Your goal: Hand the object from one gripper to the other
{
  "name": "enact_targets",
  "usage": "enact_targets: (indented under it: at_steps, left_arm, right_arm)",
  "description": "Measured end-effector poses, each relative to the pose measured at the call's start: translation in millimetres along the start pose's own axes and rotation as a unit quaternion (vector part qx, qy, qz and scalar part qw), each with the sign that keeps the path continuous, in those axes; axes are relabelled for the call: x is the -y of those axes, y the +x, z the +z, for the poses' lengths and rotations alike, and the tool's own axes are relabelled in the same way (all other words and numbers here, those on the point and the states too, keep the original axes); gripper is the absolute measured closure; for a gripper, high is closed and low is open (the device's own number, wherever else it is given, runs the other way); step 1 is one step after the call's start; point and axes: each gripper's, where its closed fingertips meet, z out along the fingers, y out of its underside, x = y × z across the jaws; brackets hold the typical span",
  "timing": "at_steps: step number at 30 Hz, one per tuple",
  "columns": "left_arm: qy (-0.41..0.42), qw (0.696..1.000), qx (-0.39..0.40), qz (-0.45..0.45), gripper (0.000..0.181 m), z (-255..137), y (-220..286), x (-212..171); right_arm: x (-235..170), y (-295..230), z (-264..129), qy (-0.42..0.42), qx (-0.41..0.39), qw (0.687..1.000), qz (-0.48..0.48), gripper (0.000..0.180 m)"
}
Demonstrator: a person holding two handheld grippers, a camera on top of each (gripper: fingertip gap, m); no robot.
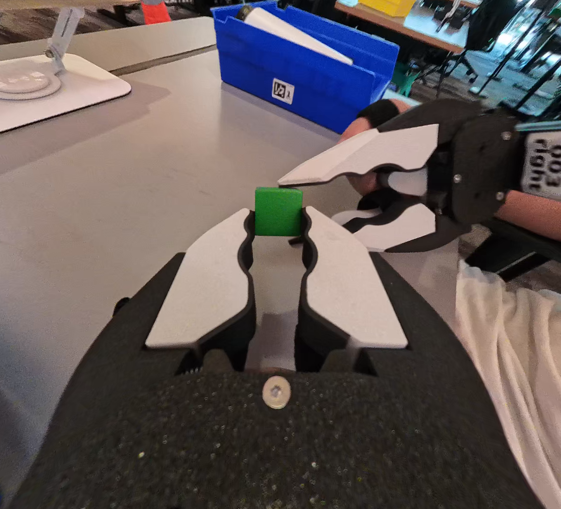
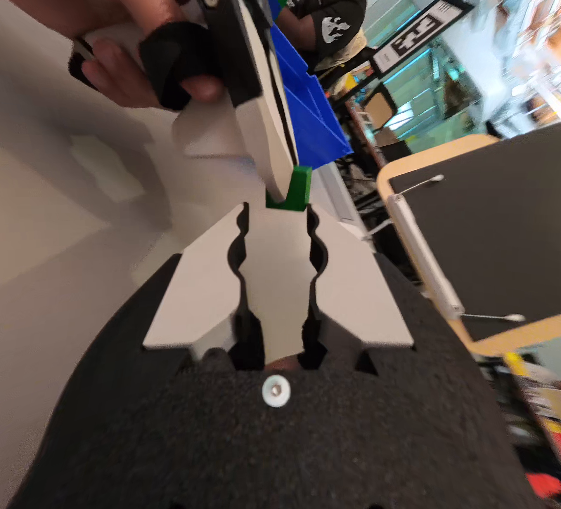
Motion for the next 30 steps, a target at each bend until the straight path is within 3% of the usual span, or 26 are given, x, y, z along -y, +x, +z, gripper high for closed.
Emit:
enact_targets:
  at_steps: [1,4,6,9,10,12,15,19,24,25,28,30]
  left_arm:
    - [0.012,1.0,-0.013,-0.012,0.153,-3.6,-0.2,3.4]
    - [0.068,0.994,-0.069,-0.054,0.153,-17.1,1.8,18.8]
    - [0.099,0.981,-0.139,-0.089,0.153,-25.8,12.8,28.3]
    - [0.128,0.961,-0.206,-0.131,0.153,-32.0,25.8,37.7]
    - [0.133,0.957,-0.219,-0.138,0.153,-32.2,29.8,39.7]
    - [0.132,0.953,-0.233,-0.141,0.153,-29.5,37.3,40.3]
    - [0.116,0.959,-0.228,-0.121,0.153,-22.2,45.3,34.8]
    - [0.119,0.959,-0.225,-0.121,0.153,-19.0,49.4,35.5]
    - [0.129,0.965,-0.198,-0.11,0.153,-16.5,45.9,36.0]
    - [0.131,0.968,-0.186,-0.104,0.15,-16.8,43.9,36.0]
    - [0.12,0.98,-0.13,-0.093,0.118,-19.2,33.0,32.5]
    - [0.095,0.991,-0.069,-0.057,0.117,-18.1,22.9,28.3]
  right_arm:
    - [1.6,1.4,-2.1,0.013,0.018,0.999,0.042,0.136]
    - [11.4,16.0,-11.2,0.075,0.083,0.97,0.217,0.131]
    - [16.4,24.7,-17.9,0.12,0.159,0.908,0.369,0.133]
    - [25.7,34.1,-26.8,0.175,0.273,0.78,0.535,0.132]
    - [30.6,34.6,-30.1,0.191,0.299,0.754,0.554,0.132]
    - [37.8,35.7,-33.1,0.21,0.316,0.729,0.57,0.133]
    - [48.0,36.2,-36.2,0.227,0.328,0.714,0.576,0.134]
    - [49.5,26.7,-34.9,0.215,0.342,0.72,0.565,0.154]
    - [47.1,29.1,-33.5,0.206,0.334,0.731,0.558,0.155]
    - [47.0,31.5,-34.0,0.208,0.331,0.731,0.559,0.155]
    - [43.4,58.1,-39.2,0.223,0.293,0.738,0.565,0.154]
    - [38.8,94.3,-46.4,0.217,0.244,0.768,0.551,0.154]
